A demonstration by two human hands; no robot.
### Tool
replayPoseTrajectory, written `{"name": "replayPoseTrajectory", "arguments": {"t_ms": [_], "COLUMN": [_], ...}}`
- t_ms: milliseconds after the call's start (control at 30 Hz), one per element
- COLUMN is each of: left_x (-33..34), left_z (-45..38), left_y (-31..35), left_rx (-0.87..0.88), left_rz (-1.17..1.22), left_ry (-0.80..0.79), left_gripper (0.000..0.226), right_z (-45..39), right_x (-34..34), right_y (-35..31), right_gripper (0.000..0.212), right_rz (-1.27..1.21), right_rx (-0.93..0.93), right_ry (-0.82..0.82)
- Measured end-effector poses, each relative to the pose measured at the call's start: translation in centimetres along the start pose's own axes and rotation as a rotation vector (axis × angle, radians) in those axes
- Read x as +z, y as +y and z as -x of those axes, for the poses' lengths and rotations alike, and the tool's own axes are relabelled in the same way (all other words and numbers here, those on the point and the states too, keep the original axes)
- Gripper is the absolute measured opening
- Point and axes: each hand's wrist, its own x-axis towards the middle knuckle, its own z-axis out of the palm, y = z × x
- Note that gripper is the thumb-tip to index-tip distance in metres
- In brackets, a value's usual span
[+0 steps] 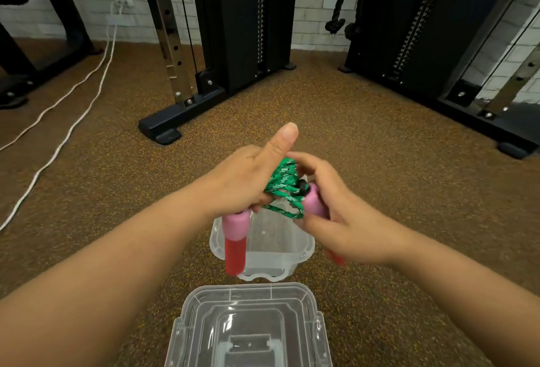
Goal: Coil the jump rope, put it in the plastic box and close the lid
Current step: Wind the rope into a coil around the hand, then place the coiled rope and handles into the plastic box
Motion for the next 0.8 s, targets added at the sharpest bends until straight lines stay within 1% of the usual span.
{"name": "replayPoseTrajectory", "arguments": {"t_ms": [33,100,167,233,267,333,367,400,467,500,533,600,667,733,800], "left_x": [-0.1,-0.3,-0.3,0.0,0.1,0.2,0.1,-0.2,-1.0,-1.3,-1.5,-1.7,-1.8,-2.0,-2.2], "left_z": [0.0,0.0,0.0,-0.2,-0.3,-0.3,-0.3,-0.3,-0.3,-0.2,-0.3,-0.4,-0.6,-0.7,-0.8], "left_y": [-0.1,-0.5,-0.9,-1.0,-1.0,-1.2,-1.5,-1.9,-2.7,-2.9,-3.2,-3.6,-3.6,-3.4,-3.4], "left_rx": [-0.041,-0.099,-0.127,-0.148,-0.161,-0.18,-0.18,-0.162,-0.09,-0.067,-0.067,-0.093,-0.107,-0.117,-0.127], "left_rz": [0.022,0.062,0.095,0.168,0.216,0.328,0.376,0.41,0.424,0.415,0.411,0.412,0.418,0.425,0.446], "left_ry": [-0.01,-0.025,-0.049,-0.118,-0.183,-0.357,-0.451,-0.541,-0.688,-0.733,-0.753,-0.742,-0.716,-0.688,-0.641], "left_gripper": [0.071,0.072,0.073,0.072,0.072,0.069,0.065,0.057,0.035,0.023,0.016,0.018,0.013,0.019,0.018], "right_z": [0.1,0.2,0.0,-0.5,-0.7,-0.9,-0.9,-0.9,-0.8,-0.7,-0.7,-0.8,-0.8,-0.9,-1.2], "right_x": [0.3,0.8,1.4,2.2,2.5,2.8,2.7,2.5,2.2,2.1,2.0,2.0,1.9,1.9,2.1], "right_y": [0.4,0.7,0.3,-0.1,-0.2,-0.5,-0.6,-0.6,-0.4,-0.3,-0.3,-0.2,-0.5,-0.6,-0.5], "right_gripper": [0.079,0.092,0.101,0.103,0.099,0.076,0.065,0.058,0.057,0.058,0.058,0.055,0.05,0.046,0.042], "right_rz": [-0.06,-0.153,-0.302,-0.483,-0.564,-0.637,-0.647,-0.665,-0.704,-0.703,-0.678,-0.617,-0.595,-0.577,-0.548], "right_rx": [0.022,0.039,0.035,0.061,0.08,0.091,0.093,0.102,0.136,0.147,0.155,0.165,0.164,0.152,0.152], "right_ry": [-0.073,-0.146,-0.141,-0.102,-0.08,-0.042,-0.037,-0.042,-0.056,-0.056,-0.048,-0.025,-0.014,0.002,0.049]}}
